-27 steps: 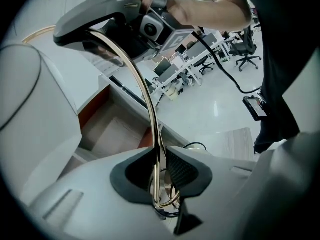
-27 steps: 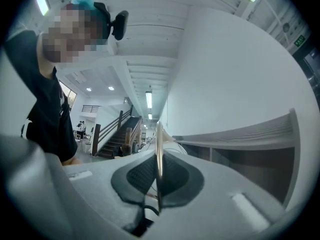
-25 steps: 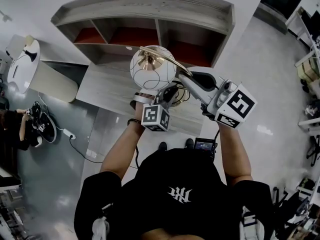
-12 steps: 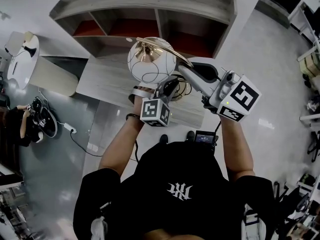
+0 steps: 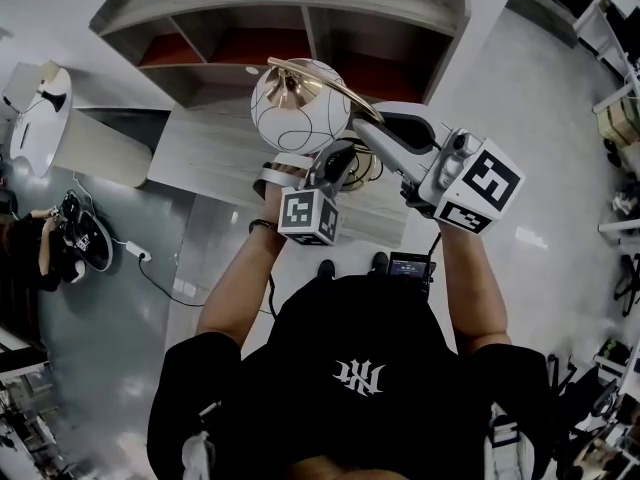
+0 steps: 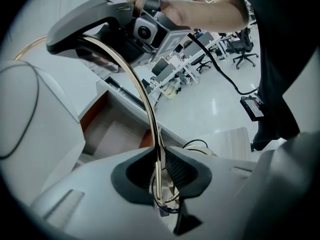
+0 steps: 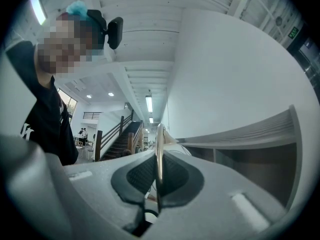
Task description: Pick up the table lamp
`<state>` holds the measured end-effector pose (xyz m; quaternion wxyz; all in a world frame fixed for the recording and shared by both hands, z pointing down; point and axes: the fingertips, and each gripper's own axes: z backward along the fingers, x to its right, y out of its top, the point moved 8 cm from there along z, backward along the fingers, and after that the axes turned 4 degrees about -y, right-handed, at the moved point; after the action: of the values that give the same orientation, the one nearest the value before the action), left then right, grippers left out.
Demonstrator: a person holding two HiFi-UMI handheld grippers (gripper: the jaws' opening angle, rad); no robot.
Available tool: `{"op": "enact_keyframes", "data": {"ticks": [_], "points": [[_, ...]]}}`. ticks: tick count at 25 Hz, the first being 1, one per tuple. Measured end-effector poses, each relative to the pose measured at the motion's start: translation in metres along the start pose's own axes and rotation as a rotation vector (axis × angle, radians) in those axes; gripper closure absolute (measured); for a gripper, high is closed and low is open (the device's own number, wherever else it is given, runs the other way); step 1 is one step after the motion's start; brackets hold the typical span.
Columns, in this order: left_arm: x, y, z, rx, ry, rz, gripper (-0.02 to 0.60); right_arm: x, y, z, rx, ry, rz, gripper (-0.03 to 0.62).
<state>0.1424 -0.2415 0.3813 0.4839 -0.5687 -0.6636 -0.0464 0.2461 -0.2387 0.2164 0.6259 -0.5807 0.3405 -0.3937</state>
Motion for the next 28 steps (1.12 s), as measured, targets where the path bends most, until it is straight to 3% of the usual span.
{"op": "enact_keyframes", "data": {"ticks": [28], "points": [[-0.0010, 0.0029, -0.0046, 0.016, 0.019, -0.010, 0.517, -0.0024, 0.0003, -0.0019, -0.009, -0.014, 0.016, 0.586]]}}
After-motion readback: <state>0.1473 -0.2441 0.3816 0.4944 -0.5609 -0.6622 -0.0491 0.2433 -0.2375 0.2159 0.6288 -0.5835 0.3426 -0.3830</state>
